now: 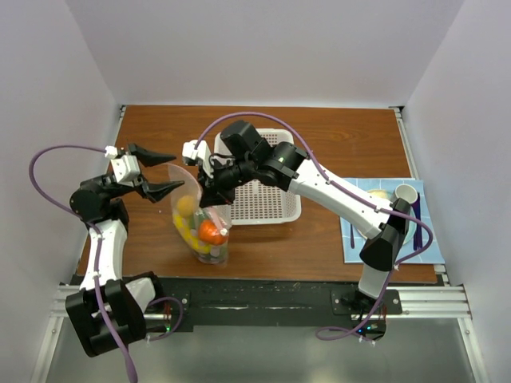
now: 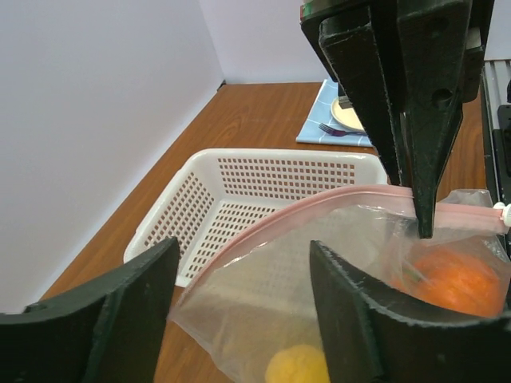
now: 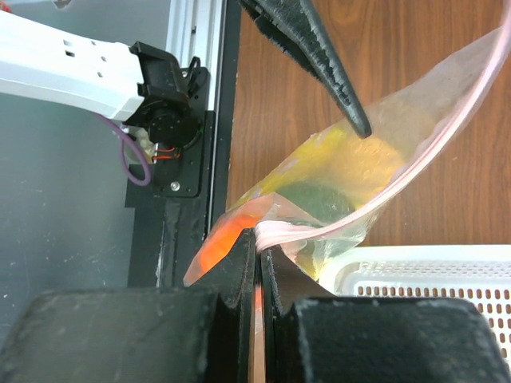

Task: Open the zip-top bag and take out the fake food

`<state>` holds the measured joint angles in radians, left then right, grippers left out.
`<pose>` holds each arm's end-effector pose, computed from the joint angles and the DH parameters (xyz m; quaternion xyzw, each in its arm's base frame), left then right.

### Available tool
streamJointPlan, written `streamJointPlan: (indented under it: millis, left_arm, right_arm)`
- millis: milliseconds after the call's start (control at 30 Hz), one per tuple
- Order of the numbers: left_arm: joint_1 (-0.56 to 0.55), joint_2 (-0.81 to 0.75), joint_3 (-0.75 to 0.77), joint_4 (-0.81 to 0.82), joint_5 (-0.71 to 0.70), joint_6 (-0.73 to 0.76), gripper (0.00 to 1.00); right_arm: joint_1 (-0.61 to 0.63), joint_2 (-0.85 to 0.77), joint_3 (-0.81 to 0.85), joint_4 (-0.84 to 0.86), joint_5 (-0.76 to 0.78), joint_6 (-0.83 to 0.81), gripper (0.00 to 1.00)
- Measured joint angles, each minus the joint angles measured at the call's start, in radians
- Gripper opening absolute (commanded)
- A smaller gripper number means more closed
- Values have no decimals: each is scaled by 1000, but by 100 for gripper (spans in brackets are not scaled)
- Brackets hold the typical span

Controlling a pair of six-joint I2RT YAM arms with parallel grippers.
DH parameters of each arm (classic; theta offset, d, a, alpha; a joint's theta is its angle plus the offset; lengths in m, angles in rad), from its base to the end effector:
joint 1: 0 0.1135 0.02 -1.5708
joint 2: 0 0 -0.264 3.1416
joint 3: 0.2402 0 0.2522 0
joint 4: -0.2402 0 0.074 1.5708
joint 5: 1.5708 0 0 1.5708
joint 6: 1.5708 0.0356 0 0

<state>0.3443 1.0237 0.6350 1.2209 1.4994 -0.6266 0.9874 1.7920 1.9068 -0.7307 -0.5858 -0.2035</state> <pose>0.1848 0.0286 0.3582 0.4388 0.5302 -0.3395 0.6412 0.2034 0.3439 0.3988 -0.5868 0.6296 0.4050 0.3086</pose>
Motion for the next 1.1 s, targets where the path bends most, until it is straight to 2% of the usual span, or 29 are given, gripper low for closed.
streamJointPlan:
  millis: [33, 67, 100, 200, 333, 367, 400, 467, 500, 567, 600, 833, 1000, 1100]
  left_arm:
    - [0, -3, -3, 3, 0, -1, 49]
    - [-1, -5, -5, 5, 0, -7, 37]
    - [-2, -5, -5, 5, 0, -8, 18]
    - [-7, -5, -5, 7, 5, -16, 0]
    - [-10, -5, -5, 10, 9, -18, 0]
    - [-11, -5, -5, 10, 8, -18, 0]
    - [-10, -6, -5, 11, 8, -18, 0]
    - [-5, -6, -5, 11, 8, -18, 0]
    - [1, -6, -5, 11, 9, -18, 0]
    - [22, -5, -5, 12, 13, -18, 0]
    - [35, -5, -5, 15, 13, -18, 0]
    - [145, -4, -5, 31, 17, -17, 0]
    - [159, -4, -5, 42, 18, -17, 0]
    - [159, -4, -5, 44, 18, -17, 0]
  right_arm:
    - [0, 0, 0, -2, 0, 0, 0]
    - [0, 0, 0, -3, 0, 0, 0]
    - [0, 0, 0, -2, 0, 0, 0]
    - [0, 0, 0, 0, 4, 0, 0]
    - [0, -1, 0, 8, 24, 2, 0]
    - [0, -2, 0, 10, 29, 3, 5]
    - [0, -6, -3, 13, 42, 5, 24]
    - [1, -25, -23, 24, 85, 20, 46]
    - [2, -38, -35, 35, 107, 30, 65]
    - [2, -90, -94, 85, 182, 46, 83]
    - [2, -125, -130, 110, 226, 53, 99]
    - [-1, -432, -468, 364, 487, 105, 99]
    - [-1, -644, -778, 606, 501, 137, 99]
    - [-1, -694, -921, 729, 457, 163, 99]
